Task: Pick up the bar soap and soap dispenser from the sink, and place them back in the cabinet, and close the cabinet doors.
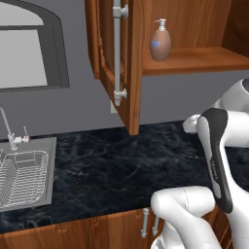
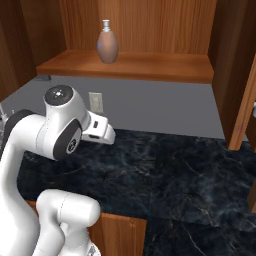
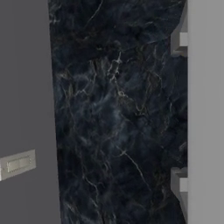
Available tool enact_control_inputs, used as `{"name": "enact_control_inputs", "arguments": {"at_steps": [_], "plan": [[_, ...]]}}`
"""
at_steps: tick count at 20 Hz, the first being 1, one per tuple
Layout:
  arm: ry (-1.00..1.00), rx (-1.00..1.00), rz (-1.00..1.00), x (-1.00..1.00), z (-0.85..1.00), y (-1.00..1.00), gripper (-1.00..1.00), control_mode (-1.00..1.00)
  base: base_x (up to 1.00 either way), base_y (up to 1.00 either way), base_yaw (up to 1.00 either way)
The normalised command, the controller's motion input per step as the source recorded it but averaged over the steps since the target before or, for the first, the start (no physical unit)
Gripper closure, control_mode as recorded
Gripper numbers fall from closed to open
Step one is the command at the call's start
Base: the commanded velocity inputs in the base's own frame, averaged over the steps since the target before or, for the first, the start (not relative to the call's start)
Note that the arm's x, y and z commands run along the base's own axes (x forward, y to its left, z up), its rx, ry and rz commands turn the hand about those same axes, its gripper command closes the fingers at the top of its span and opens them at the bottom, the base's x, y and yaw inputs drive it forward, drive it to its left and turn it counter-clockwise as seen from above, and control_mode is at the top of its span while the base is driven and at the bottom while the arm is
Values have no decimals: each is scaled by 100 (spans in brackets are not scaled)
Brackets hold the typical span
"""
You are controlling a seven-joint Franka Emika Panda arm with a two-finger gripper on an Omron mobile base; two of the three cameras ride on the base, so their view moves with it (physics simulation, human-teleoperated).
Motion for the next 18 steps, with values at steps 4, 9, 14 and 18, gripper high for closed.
{"name": "enact_control_inputs", "arguments": {"at_steps": [4,9,14,18], "plan": [[0,0,0,0,0,0,-100,-100,0,0,0],[0,0,0,0,0,0,-100,100,0,0,0],[0,0,0,0,0,0,-100,100,-28,0,0],[0,0,0,0,0,0,-100,100,-45,0,0]]}}
